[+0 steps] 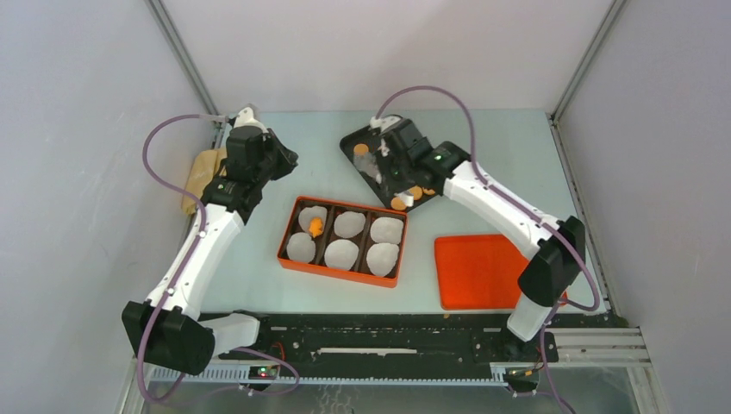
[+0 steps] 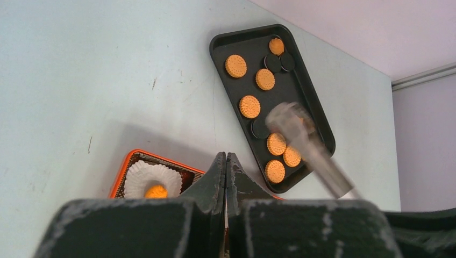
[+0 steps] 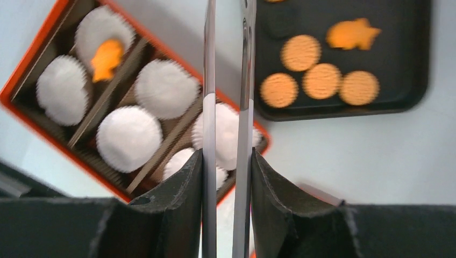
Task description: Pack the cookies
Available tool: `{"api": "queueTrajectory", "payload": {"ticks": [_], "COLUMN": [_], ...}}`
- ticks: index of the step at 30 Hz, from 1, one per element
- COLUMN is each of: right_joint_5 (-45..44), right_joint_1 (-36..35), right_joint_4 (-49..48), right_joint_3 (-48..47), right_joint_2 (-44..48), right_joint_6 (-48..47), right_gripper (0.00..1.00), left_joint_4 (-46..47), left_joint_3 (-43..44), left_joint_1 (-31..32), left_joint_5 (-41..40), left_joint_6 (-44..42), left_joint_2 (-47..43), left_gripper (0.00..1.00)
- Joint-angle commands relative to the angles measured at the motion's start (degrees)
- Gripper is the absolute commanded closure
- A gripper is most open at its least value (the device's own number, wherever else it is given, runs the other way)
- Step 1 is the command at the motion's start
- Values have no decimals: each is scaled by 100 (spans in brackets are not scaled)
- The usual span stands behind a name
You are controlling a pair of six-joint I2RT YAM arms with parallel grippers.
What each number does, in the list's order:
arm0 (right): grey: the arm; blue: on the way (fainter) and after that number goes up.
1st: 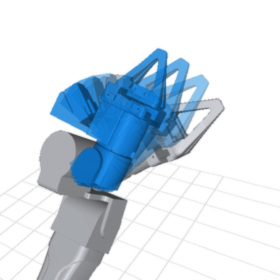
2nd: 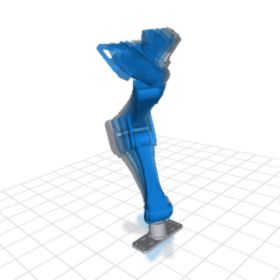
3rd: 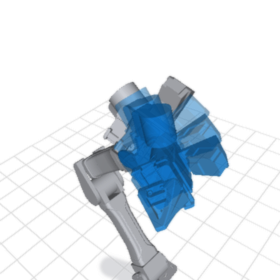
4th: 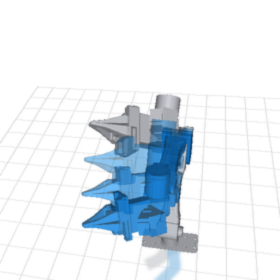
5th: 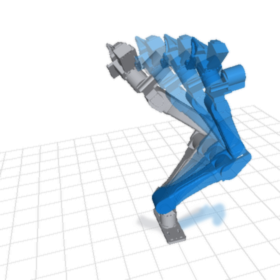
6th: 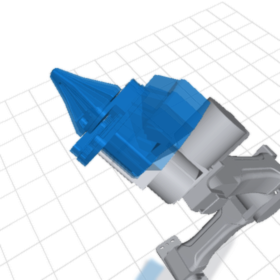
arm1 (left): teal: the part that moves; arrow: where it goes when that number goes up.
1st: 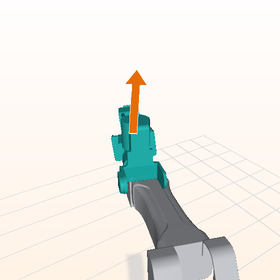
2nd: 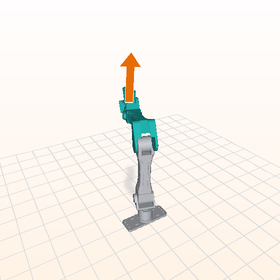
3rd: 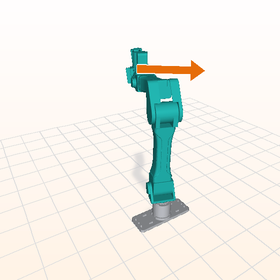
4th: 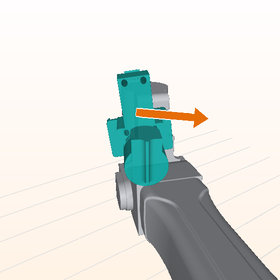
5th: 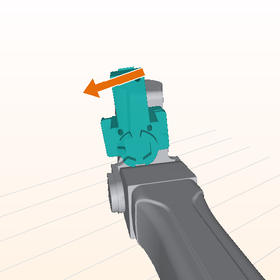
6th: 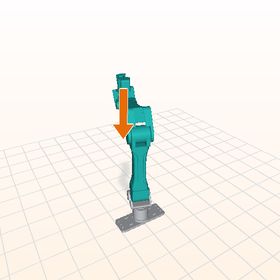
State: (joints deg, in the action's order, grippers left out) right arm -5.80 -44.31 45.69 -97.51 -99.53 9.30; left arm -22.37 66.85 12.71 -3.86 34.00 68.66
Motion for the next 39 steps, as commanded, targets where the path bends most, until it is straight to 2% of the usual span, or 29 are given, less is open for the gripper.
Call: {"api": "queueTrajectory", "payload": {"ticks": [1,7,13,23,29,31,35,39], "right_joint_5": [-911,-1232,-948,-728,-452,-464,-559,-564], "right_joint_1": [329,595,894,1124,1094,1083,1095,1113], "right_joint_4": [12,-119,-301,-366,-418,-417,-455,-386], "right_joint_3": [-16,127,-166,-677,-656,-603,-550,-759], "right_joint_2": [250,-262,-851,-1630,-1495,-1406,-1453,-1701], "right_joint_6": [-77,-58,53,96,142,142,129,167], "right_gripper": [90,87,86,76,75,70,55,47], "left_joint_4": [158,189,207,216,207,207,250,254], "left_joint_3": [-67,-91,-89,-85,-56,-48,-58,-58], "left_joint_1": [-35,-38,-36,-48,-70,-83,-84,-79], "left_joint_5": [114,188,174,115,124,151,206,249], "left_joint_6": [-110,-102,-120,-182,-192,-187,-157,-151], "left_joint_2": [40,99,117,195,246,257,284,317], "left_gripper": [100,100,100,99,99,99,99,99]}}
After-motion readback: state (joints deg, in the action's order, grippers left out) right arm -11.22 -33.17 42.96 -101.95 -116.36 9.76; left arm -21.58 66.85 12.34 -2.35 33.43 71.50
